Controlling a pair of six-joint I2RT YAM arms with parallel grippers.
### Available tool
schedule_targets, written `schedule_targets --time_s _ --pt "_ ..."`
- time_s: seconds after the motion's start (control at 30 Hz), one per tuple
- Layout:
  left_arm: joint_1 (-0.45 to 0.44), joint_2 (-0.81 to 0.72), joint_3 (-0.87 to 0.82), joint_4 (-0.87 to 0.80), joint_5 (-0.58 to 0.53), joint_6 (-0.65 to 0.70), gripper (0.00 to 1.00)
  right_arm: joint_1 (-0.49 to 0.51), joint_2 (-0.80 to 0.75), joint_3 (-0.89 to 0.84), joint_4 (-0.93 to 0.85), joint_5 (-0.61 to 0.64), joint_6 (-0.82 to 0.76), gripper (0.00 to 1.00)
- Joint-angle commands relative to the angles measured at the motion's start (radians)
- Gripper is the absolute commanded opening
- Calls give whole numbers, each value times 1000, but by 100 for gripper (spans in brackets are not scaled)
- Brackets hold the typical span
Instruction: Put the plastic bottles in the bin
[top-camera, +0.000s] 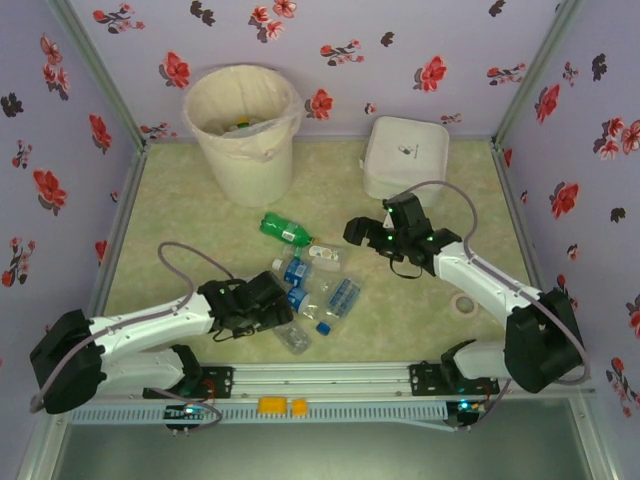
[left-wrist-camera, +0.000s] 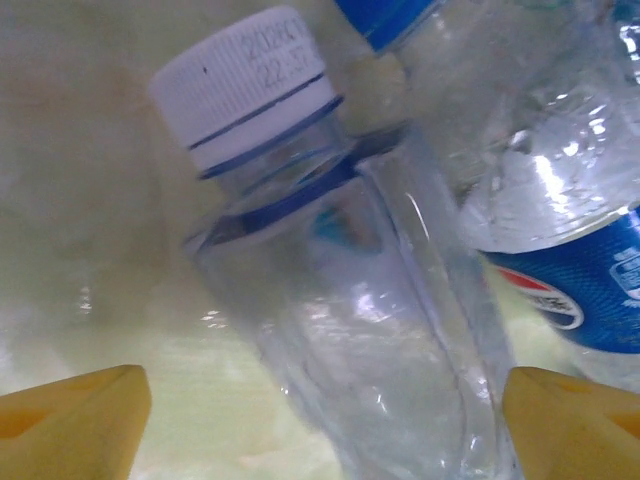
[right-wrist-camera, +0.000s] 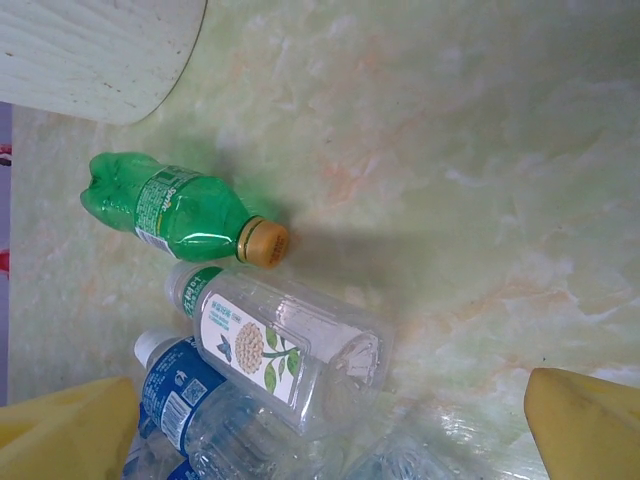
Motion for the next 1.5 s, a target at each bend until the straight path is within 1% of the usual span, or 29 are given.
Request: schedule_targets --time_s 0.0,0.17,0.27,0.3,0.37,0.43,0.53,0.6,0.7,0.93,1.17,1.23,1.3,1.37,1.47 --pt "5 36 -57 -21 6 -14 87 4 -28 -11 17 32 0 100" --pt "28 54 -65 -8 -6 -2 82 4 -24 -1 12 34 0 100" --pt "41 54 -66 -3 -15 13 77 4 -19 4 7 33 -3 100" --pt "47 54 -67 -2 -19 18 74 4 -18 4 5 33 -2 100" --pt "59 54 -73 -4 -22 24 64 4 -16 5 4 32 -2 100" --pt "72 48 -80 -8 -22 26 56 4 -17 6 3 34 -1 100" --pt "104 25 -90 -22 -30 37 51 5 -20 7 3 38 1 100" --pt "139 -4 -88 -41 -47 57 49 4 -20 8 1 43 0 100" --pt "228 -63 -81 -59 -78 106 49 4 -16 9 7 43 3 100" --pt "548 -203 -32 -35 -150 257 49 4 -3 14 18 36 7 100" --pt "863 -253 92 140 -166 376 45 4 -4 17 18 37 10 100" --pt "932 -252 141 221 -163 416 44 4 -9 14 18 38 11 100" --pt "988 -225 216 285 -160 455 43 4 -15 9 17 41 10 100" --pt "1025 -179 323 332 -147 503 42 4 -14 8 11 43 9 100" --pt "1030 -100 489 376 -100 583 41 4 -15 5 8 44 11 100"
